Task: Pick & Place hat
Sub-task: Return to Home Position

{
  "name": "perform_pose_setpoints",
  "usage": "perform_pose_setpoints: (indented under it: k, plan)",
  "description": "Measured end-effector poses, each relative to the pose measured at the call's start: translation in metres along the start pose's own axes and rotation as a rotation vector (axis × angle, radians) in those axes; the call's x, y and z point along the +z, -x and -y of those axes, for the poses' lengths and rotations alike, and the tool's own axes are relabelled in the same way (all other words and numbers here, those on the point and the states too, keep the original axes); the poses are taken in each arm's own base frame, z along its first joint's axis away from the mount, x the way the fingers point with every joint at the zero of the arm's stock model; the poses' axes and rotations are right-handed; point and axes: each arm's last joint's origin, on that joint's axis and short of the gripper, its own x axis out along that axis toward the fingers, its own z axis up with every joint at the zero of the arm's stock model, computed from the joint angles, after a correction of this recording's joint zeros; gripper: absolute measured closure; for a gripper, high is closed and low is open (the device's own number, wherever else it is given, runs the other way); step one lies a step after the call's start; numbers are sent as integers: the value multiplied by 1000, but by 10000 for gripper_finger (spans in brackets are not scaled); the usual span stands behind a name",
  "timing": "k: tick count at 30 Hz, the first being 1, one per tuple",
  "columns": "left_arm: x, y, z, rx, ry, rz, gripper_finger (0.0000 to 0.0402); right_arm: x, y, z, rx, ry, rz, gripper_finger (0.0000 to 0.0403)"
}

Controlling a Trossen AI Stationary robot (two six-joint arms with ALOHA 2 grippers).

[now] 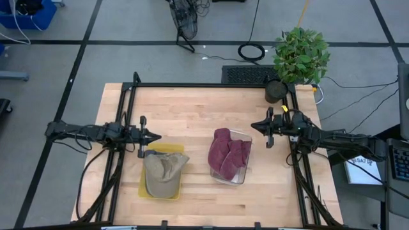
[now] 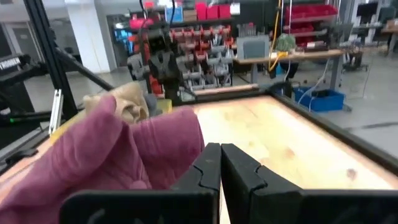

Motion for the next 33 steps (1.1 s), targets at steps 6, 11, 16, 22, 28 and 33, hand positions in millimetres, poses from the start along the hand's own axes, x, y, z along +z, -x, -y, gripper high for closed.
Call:
perform_pose_setpoints:
  k: [6, 11, 16, 22, 28, 33]
  plan:
    - [-1, -1, 0, 4, -8, -9, 400, 13, 2, -2, 18, 17, 134, 403]
    - [0, -1, 0, 12, -35, -2, 401, 15, 4, -4, 67, 12, 142, 403]
    - [0, -1, 0, 14, -32, 5, 401, 17, 8, -6, 101, 10, 162, 403]
    - [0, -1, 0, 16, 2, 9, 401, 25, 17, -12, 230, -19, 226, 403]
    - [2, -1, -1, 22, 36, 29, 401, 22, 22, -15, 266, -54, 192, 403]
    - [3, -1, 2, 18, 30, 29, 401, 22, 25, -22, 300, -22, 214, 403]
